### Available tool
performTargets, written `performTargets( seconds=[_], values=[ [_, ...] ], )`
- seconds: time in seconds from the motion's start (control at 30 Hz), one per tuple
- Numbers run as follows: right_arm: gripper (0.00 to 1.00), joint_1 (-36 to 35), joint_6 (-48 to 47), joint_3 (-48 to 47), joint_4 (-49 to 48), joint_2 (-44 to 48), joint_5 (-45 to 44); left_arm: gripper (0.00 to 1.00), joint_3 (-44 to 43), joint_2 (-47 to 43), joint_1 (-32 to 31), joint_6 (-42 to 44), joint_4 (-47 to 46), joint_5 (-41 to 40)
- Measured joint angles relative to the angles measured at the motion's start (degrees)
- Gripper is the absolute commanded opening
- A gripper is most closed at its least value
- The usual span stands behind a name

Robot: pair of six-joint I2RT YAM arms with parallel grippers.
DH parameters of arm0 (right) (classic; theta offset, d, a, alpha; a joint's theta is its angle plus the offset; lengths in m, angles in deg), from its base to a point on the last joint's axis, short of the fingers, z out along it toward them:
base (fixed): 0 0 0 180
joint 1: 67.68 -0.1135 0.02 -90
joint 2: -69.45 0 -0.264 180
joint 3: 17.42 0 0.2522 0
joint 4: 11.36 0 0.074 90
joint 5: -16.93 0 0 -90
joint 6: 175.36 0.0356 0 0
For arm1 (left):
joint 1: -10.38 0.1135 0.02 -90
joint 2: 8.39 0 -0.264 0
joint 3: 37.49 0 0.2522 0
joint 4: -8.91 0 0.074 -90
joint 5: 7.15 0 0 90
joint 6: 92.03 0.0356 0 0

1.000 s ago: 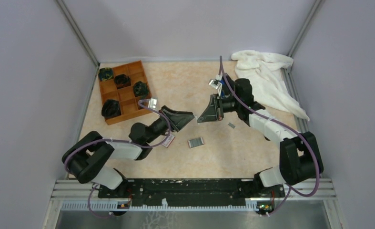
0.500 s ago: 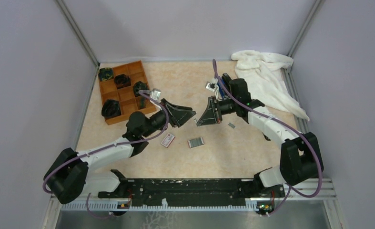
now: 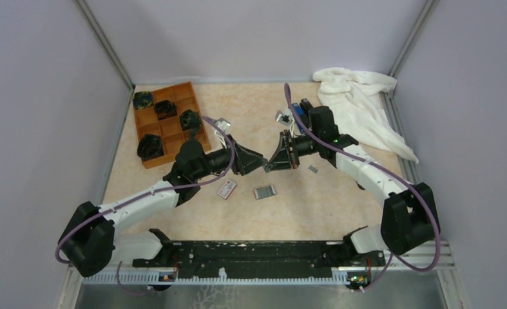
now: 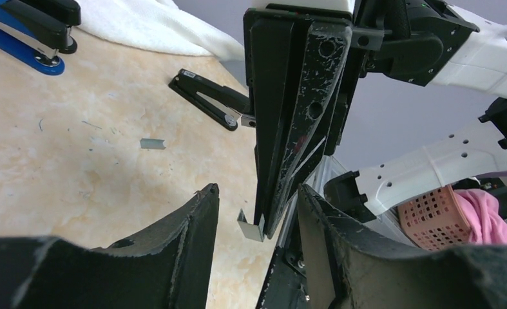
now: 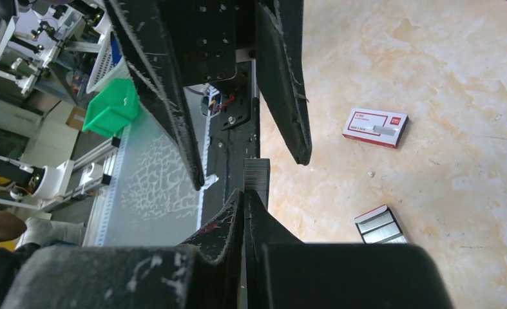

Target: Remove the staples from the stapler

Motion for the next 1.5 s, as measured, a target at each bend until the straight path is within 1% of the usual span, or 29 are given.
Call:
performTargets(
  seconds=[0.17, 0.3, 0.57, 0.67, 0.77, 0.83, 1.03, 1.07, 1.2, 1.27, 1.33, 1.4, 1.5],
  values=[
    [0.00, 0.0, -0.4, 0.0, -0.2, 1.4, 0.0, 0.46, 0.0, 0.5, 1.0, -1.4, -1.1, 4.1],
    [0.00, 0.0, -0.4, 0.0, -0.2, 1.5, 0.0, 0.43, 0.0, 1.8, 1.5, -2.6, -2.3, 6.7],
    [0.00, 0.0, -1.0, 0.0, -0.2, 1.5, -0.5, 0.38, 0.0, 2.0, 1.8, -3.4, -2.4, 8.0],
    [0.00, 0.0, -1.0, 0.0, -0.2, 1.5, -0.5, 0.31, 0.0, 2.1, 1.9, -3.4, -2.4, 8.0],
    [0.00, 0.0, -1.0, 0.0, -0.2, 1.5, -0.5, 0.29, 0.0, 2.3, 1.9, -3.4, -2.2, 8.1],
    [0.00, 0.0, -1.2, 0.0, -0.2, 1.5, -0.5, 0.26, 0.0, 2.4, 2.0, -3.4, -2.2, 8.1],
    [0.00, 0.0, -1.4, 0.0, 0.0, 1.5, -0.8, 0.13, 0.0, 2.6, 2.0, -3.1, -1.8, 8.0],
    [0.02, 0.0, -1.4, 0.0, 0.0, 1.5, -0.9, 0.12, 0.0, 2.6, 2.0, -3.1, -1.8, 8.0],
    [0.29, 0.0, -1.8, 0.0, 0.7, 1.5, -1.0, 0.11, 0.0, 2.6, 2.0, -3.0, -1.8, 7.7],
    [0.37, 0.0, -2.9, -0.1, 2.2, 1.5, -1.3, 0.11, 0.4, 2.5, 2.0, -2.9, -1.8, 7.0],
    [0.40, 0.0, -4.6, -0.7, 4.5, 1.5, -2.1, 0.11, 1.4, 2.1, 2.0, -2.8, -1.7, 6.1],
    [0.40, 0.3, -7.6, -1.9, 7.6, 1.5, -3.4, 0.11, 2.4, 1.3, 2.1, -2.7, -0.6, 5.1],
    [0.40, 1.7, -11.6, -4.0, 11.8, 1.6, -5.6, 0.10, 3.0, -0.2, 2.1, -2.5, 3.7, 3.3]
  ],
)
